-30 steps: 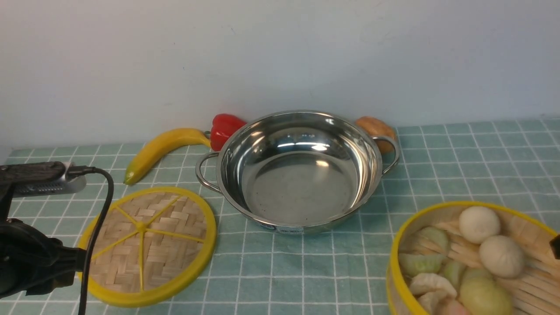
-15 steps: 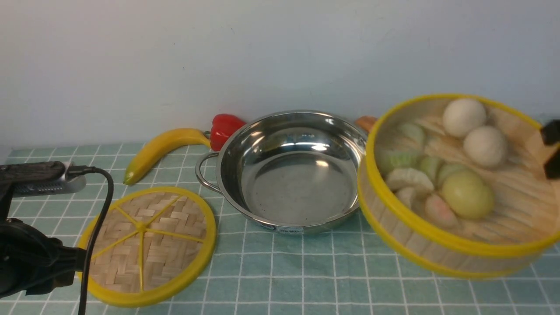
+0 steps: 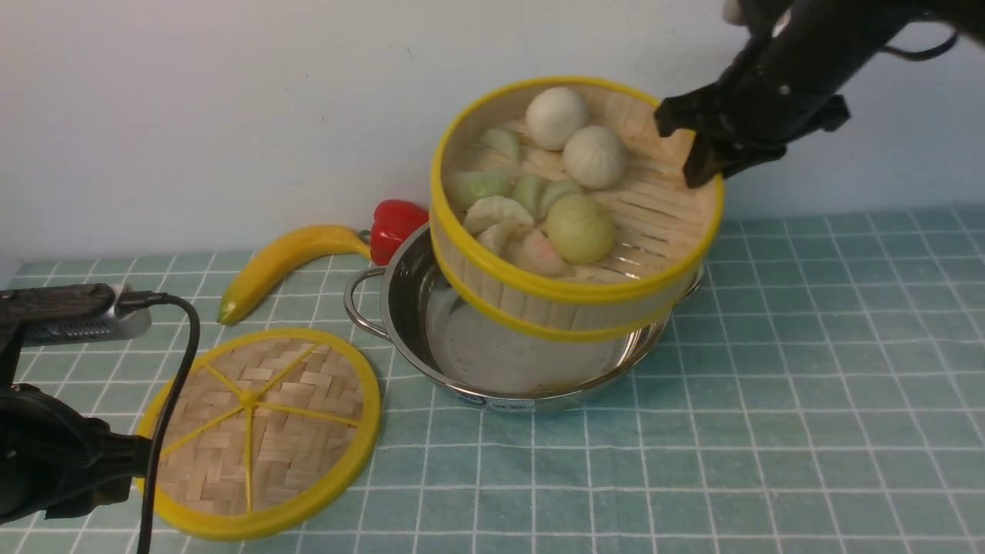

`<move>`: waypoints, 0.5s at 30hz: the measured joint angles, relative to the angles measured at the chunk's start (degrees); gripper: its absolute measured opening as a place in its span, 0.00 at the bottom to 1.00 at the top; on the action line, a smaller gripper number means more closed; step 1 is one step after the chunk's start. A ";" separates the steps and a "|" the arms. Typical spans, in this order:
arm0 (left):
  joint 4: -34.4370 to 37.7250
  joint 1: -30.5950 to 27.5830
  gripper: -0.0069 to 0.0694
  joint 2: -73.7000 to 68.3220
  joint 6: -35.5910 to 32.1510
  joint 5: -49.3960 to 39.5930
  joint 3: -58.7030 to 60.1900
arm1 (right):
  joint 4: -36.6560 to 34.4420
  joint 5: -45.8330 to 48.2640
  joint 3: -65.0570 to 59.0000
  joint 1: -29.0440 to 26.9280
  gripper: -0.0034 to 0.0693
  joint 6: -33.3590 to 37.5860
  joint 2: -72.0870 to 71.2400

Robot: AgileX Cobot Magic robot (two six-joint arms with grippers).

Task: Place the steamer in the pot on the blue tablecloth, and put the lid on the steamer.
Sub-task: 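Place the bamboo steamer basket of food into the steel pot with the right gripper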

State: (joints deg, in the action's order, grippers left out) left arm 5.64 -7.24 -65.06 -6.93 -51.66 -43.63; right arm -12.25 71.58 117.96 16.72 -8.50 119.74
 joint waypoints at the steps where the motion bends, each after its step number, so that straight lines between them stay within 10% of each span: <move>1: 0.00 0.00 0.41 0.00 0.00 0.06 0.00 | 0.00 0.00 1.50 0.49 0.15 -0.16 1.66; 15: 0.00 0.00 0.41 0.00 0.00 0.42 0.00 | 0.49 0.36 12.36 2.71 0.15 -1.83 15.22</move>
State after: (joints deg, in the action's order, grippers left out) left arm 5.64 -7.24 -65.06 -6.93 -51.24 -43.63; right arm -11.75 71.95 130.32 19.43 -10.32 134.96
